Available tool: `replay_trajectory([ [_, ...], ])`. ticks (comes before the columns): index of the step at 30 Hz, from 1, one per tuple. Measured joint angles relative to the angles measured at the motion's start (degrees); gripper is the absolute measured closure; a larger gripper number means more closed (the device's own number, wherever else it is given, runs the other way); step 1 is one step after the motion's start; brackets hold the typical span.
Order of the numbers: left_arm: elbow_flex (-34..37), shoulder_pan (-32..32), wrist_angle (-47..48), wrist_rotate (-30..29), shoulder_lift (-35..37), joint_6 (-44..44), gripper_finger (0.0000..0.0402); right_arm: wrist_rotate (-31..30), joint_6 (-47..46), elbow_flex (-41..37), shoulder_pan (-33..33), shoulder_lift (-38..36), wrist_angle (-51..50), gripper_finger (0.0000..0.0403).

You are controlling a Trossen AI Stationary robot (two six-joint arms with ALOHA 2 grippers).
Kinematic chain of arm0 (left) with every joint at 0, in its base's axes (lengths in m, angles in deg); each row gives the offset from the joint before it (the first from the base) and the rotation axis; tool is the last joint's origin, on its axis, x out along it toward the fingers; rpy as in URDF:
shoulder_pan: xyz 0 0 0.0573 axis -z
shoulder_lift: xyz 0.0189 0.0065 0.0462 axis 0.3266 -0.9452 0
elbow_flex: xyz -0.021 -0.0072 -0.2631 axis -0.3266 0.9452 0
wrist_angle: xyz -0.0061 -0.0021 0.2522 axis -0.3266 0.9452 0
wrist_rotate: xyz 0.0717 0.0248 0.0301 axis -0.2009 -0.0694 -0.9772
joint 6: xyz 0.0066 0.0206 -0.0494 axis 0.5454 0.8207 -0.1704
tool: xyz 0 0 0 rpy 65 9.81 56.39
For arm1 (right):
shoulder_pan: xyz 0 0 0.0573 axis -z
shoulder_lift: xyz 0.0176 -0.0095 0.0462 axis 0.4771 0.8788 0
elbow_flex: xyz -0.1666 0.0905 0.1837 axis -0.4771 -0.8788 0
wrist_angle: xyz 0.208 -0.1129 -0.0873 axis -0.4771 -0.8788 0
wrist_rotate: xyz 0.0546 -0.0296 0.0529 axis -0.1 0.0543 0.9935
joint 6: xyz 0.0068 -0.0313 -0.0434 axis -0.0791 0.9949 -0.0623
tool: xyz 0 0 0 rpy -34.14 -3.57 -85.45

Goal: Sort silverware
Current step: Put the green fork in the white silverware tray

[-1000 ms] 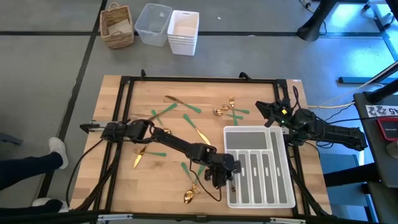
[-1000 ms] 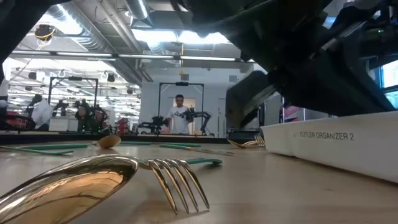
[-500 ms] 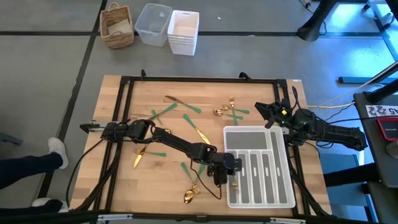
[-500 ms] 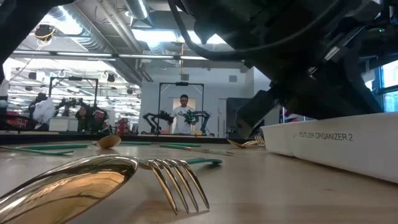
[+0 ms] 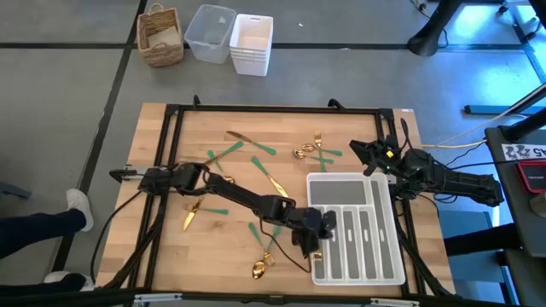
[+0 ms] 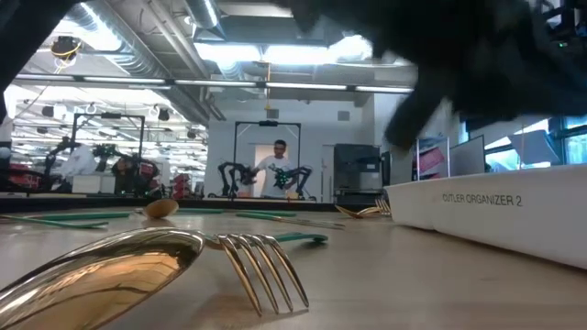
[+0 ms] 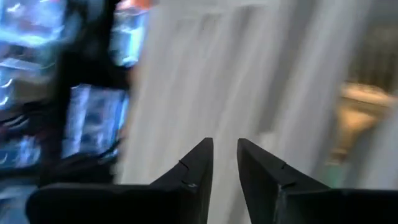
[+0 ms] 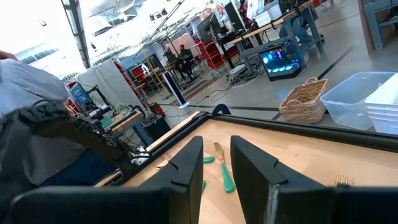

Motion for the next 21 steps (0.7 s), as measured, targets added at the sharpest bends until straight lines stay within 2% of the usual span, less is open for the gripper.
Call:
replay_trajectory([
  [5,-0.12,-1.08,4.21,-4.3,5.1,-8.81,0.0345,1.39,0.26,0.0,0.01,-0.02,0.15,0.032],
  [9,-0.1,-2.11,10.82,-5.69,10.08,-20.19,0.0351,4.75,1.84,0.0,-0.01,-0.02,0.2,0.032],
  [16,-0.13,-3.57,32.3,-5.44,19.07,-44.85,0.0366,5.09,1.56,0.0,0.0,0.22,0.54,0.032],
  [21,-0.22,-3.45,42.99,-1.05,22.2,-58.92,0.0379,2.72,1.68,0.0,0.01,0.67,0.32,0.032],
])
